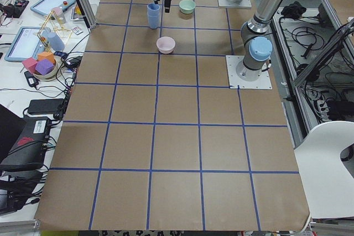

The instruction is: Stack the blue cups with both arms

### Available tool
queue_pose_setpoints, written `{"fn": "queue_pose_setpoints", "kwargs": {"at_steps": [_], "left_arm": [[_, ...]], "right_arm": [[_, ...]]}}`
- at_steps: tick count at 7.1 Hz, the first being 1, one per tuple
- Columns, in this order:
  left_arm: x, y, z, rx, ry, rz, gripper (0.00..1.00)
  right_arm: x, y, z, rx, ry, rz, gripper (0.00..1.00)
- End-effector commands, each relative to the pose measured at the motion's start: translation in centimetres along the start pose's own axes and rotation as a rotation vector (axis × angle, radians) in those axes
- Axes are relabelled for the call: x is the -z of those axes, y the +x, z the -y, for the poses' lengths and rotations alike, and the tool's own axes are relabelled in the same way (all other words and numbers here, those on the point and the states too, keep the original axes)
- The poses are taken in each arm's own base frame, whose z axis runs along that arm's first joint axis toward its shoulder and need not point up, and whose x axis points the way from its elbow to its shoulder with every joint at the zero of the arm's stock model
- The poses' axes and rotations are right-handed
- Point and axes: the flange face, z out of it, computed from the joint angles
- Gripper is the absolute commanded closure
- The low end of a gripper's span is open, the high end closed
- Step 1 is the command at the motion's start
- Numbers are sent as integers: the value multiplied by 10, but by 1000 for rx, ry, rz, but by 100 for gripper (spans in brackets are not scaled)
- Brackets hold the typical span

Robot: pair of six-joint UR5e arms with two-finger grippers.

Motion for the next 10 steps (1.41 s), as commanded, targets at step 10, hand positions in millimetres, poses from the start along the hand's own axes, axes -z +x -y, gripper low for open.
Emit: {"fn": "queue_pose_setpoints", "kwargs": {"at_steps": [10], "left_arm": [[0,1,-2,-2,0,4,0]], "right_arm": [[133,197,-20,326,26,-110,4]]}}
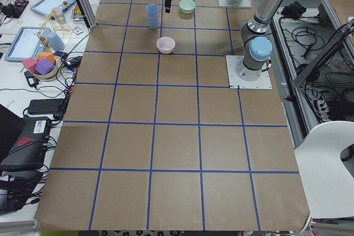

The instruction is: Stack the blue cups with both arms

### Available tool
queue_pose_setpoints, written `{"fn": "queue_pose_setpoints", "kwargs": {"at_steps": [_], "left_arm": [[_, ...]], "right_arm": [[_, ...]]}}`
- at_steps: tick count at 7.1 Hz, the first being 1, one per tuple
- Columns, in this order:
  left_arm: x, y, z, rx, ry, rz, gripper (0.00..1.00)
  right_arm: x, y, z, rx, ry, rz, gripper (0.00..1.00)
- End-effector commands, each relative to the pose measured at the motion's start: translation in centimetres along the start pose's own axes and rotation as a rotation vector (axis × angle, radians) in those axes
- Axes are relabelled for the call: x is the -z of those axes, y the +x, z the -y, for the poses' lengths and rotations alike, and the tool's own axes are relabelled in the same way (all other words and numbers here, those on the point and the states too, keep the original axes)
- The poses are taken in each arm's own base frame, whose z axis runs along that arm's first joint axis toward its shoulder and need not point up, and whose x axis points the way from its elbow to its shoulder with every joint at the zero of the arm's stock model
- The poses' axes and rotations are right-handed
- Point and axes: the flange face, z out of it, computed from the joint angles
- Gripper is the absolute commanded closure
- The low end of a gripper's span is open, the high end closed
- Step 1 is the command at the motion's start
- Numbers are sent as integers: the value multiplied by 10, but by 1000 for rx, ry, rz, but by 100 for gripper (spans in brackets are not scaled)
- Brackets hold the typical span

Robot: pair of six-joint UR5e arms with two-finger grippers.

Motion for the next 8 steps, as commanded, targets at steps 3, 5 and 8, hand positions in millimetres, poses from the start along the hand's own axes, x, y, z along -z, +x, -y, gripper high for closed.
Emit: {"fn": "queue_pose_setpoints", "kwargs": {"at_steps": [3,5,8], "left_arm": [[1,0,0,-2,2,0,0],[1,0,0,-2,2,0,0],[0,0,1,0,1,-4,0]], "right_arm": [[12,1,-66,-5,60,-7,0],[14,-2,-63,-1,88,0,0],[11,-3,-61,2,81,3,0]]}}
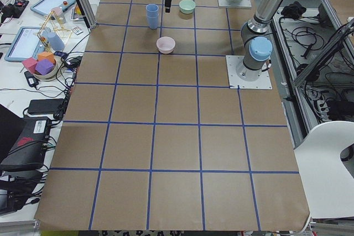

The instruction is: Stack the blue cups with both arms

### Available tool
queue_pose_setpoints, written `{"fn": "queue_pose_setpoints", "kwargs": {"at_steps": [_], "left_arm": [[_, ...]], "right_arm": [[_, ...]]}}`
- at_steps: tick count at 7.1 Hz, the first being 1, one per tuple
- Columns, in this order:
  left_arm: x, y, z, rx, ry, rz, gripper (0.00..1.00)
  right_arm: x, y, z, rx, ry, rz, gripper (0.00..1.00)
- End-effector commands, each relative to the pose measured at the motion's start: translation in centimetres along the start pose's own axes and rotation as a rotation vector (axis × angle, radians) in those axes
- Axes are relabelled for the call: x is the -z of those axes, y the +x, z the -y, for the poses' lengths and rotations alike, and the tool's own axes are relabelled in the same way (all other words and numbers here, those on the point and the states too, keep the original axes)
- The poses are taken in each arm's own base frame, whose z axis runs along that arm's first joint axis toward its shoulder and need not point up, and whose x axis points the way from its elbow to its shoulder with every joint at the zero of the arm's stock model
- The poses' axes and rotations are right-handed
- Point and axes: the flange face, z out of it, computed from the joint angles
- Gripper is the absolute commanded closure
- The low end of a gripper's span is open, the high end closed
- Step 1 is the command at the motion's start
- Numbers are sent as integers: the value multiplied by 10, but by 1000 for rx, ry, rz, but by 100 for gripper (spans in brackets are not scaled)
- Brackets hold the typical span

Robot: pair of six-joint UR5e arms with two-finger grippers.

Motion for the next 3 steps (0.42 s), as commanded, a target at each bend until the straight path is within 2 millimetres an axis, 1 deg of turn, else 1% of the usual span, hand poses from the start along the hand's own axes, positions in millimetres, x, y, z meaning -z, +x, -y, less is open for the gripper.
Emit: {"fn": "queue_pose_setpoints", "kwargs": {"at_steps": [1,2,3], "left_arm": [[-1,0,2,1,-2,-3,0],[-2,0,2,1,-4,-2,0],[-4,0,3,3,-7,-1,0]], "right_arm": [[-1,0,1,1,-1,1,0],[2,0,1,1,5,0,0],[0,-1,1,1,2,2,0]]}}
